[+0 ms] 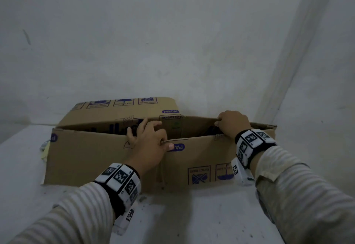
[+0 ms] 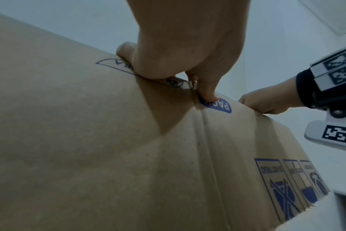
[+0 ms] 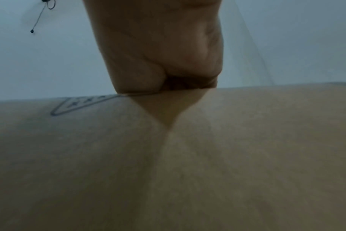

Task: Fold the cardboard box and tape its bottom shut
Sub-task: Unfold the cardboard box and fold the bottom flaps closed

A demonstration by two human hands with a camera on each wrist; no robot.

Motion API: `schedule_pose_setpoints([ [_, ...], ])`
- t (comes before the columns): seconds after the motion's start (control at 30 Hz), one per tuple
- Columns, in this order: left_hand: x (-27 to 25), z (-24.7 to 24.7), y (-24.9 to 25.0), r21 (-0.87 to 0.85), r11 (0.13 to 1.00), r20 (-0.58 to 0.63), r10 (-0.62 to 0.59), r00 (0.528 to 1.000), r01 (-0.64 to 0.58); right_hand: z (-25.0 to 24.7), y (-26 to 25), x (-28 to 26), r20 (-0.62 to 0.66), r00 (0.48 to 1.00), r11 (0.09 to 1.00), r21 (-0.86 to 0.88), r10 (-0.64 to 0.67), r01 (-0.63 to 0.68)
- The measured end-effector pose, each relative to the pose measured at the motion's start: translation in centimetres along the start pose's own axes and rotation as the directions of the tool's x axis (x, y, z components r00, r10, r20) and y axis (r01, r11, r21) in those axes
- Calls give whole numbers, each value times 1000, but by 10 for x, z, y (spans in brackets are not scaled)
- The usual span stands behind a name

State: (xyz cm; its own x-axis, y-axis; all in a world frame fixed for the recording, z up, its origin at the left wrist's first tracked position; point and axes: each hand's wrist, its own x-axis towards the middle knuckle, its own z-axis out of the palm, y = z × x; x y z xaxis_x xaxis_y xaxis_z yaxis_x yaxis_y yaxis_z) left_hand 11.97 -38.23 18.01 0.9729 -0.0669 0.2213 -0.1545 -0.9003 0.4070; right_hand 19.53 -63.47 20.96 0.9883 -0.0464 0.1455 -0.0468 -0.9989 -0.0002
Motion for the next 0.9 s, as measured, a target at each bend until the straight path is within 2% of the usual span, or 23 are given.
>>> schedule_pose_setpoints([
  [0.2, -9, -6, -4, -61, 992, 27, 109, 994, -107, -14, 9, -10, 90, 992, 996, 27, 83, -86],
  [0.3, -14, -10, -16, -91, 992, 59, 89, 994, -84, -21, 15, -18, 167, 980, 993, -71, 110, -99],
  [0.4, -14, -17, -30, -104, 991, 75, 91, 993, -83, -25, 16, -33, 204, 958, 969, -187, 199, -162],
  [0.53, -12, -28, -45, -94, 988, 98, 134, 986, -125, -33, 10, -59, 195, 941, 946, -229, 276, -230],
  [0.73, -22, -44, -76, -194, 965, 121, 205, 971, -179, -31, -8, -91, 189, 921, 935, -174, 341, -310],
  [0.9, -30, -58, -106, -220, 962, 110, 190, 976, -163, -48, -31, -113, 255, 910, 923, -293, 327, -249],
])
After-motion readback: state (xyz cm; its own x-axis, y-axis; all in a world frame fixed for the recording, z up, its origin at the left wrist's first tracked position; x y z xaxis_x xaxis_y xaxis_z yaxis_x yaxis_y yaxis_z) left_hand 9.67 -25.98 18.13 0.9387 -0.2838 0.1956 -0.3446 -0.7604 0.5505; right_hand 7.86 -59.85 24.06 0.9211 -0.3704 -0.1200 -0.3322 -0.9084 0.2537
